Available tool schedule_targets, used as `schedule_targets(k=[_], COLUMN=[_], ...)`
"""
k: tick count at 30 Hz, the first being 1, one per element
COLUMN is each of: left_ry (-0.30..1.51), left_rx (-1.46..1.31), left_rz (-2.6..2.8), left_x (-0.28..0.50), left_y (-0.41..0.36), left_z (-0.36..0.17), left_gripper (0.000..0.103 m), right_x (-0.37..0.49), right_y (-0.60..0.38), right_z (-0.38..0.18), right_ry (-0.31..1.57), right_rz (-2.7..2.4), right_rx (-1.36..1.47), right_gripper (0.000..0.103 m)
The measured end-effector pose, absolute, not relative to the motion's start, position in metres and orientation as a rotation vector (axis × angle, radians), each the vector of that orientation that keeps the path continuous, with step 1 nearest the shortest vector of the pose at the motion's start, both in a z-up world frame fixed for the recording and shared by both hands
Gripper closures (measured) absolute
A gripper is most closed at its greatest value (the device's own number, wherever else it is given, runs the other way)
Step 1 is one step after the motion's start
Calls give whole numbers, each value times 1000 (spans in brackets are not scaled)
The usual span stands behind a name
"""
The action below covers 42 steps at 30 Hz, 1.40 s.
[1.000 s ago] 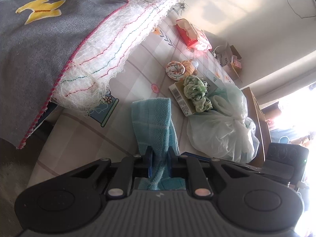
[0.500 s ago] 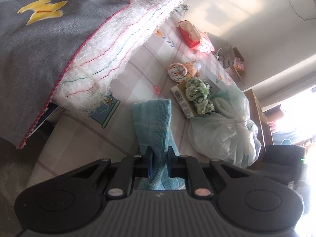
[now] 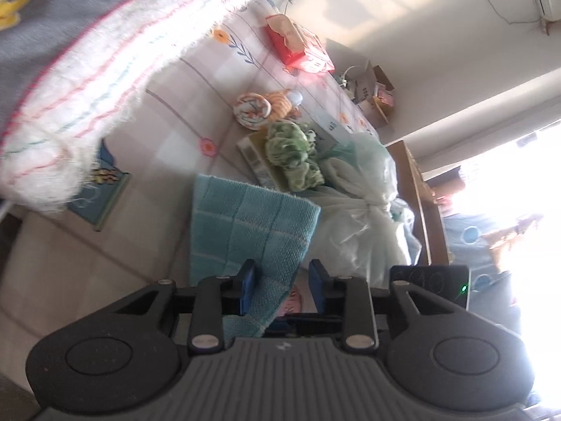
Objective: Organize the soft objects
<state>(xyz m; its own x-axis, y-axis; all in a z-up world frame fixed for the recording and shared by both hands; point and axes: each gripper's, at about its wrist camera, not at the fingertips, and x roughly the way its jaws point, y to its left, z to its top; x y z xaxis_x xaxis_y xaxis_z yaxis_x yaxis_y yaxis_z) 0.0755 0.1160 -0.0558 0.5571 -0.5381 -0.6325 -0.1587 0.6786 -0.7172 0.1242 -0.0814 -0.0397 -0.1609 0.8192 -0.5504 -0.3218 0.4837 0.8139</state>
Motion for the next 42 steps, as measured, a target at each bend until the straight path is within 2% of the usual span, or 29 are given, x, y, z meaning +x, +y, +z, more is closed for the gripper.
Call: schedule_targets(k=[6, 12, 20, 23, 28, 32, 37, 42], left_ry=[999, 1002, 1020, 1019, 964, 909, 964, 1031], left_rx=[-907, -945, -992, -999, -938, -791, -588, -591], left_rz=[-277, -274, -268, -268, -253, -226, -200, -239], left_x=[90, 99, 105, 105, 96, 82, 76, 79], left_y=[115, 112, 114, 116, 118, 119, 107, 98], left_z=[-72, -84, -97, -98, -81, -58, -56, -73], left_gripper=[69, 66, 51, 48, 40, 31, 31, 38], right_x=[120, 120, 116, 115, 120, 127, 129, 131], right_y=[-92, -123, -157, -140, -115, -132, -147, -157], right_z=[-39, -18, 24, 20, -18, -31, -26, -13], right_ry=[1392, 1313, 1120, 1146, 1302, 1318, 1262, 1195], right_rz=[1051, 988, 1082, 1136, 1045, 1004, 930, 846], right_rx=[490, 485, 589, 560, 442, 539, 543, 527], right_gripper=[77, 76, 75, 74, 74, 76, 75, 73])
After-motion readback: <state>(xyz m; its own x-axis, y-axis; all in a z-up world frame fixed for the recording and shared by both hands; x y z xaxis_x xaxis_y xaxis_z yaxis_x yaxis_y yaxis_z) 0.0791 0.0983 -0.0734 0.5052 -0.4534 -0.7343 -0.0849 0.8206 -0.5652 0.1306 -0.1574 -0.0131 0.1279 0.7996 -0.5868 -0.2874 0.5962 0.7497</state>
